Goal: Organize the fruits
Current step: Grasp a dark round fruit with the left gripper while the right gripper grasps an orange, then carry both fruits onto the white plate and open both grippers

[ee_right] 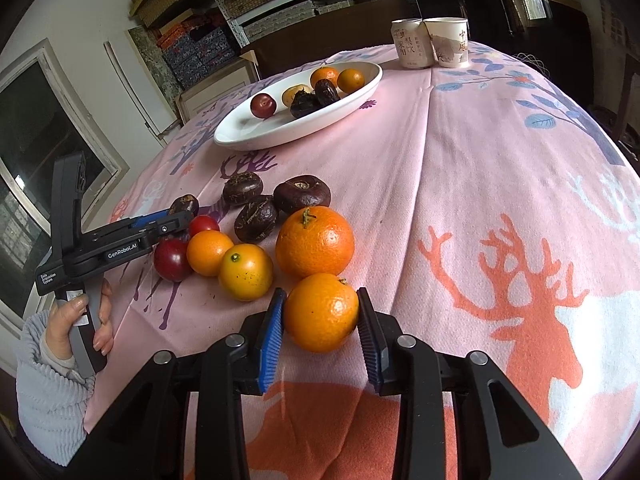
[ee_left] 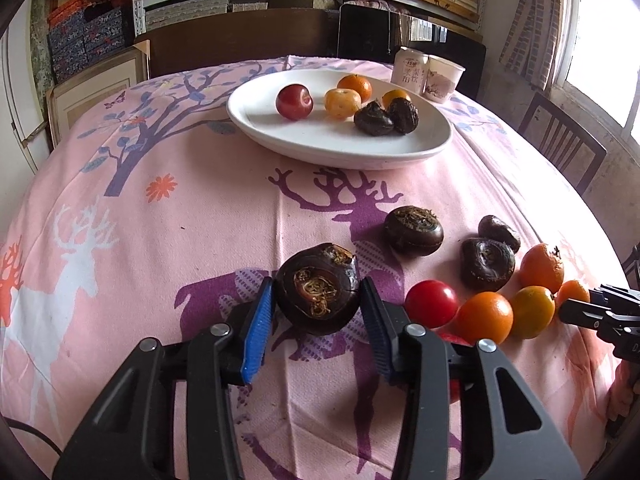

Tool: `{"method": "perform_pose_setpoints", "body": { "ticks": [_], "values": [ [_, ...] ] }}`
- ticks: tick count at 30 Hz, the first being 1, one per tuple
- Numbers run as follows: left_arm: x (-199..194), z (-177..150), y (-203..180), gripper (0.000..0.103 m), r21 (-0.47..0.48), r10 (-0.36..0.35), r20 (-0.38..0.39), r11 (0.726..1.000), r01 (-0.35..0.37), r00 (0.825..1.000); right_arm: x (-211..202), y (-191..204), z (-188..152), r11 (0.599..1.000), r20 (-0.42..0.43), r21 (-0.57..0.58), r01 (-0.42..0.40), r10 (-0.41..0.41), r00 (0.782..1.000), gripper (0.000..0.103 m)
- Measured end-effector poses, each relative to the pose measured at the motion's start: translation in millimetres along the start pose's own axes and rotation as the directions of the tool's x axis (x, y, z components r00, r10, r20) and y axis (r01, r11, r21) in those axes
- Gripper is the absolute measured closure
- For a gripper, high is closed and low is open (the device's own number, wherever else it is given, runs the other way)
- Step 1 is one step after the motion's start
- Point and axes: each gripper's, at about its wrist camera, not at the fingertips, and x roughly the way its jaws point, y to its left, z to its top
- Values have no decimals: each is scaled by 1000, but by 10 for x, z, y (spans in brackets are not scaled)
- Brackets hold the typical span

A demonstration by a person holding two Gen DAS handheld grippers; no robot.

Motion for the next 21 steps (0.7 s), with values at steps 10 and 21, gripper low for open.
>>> {"method": "perform_pose_setpoints", "body": {
  "ticks": [10,21],
  "values": [
    [-78,559,30,60,-13,-10,83,1000,11,996,-148,104,606,999,114,-37,-9,14,993,68],
    [469,1129,112,52,-69,-12,81,997,17,997,756,352,1587,999,113,-28,-47,50,992,67]
  ]
}}
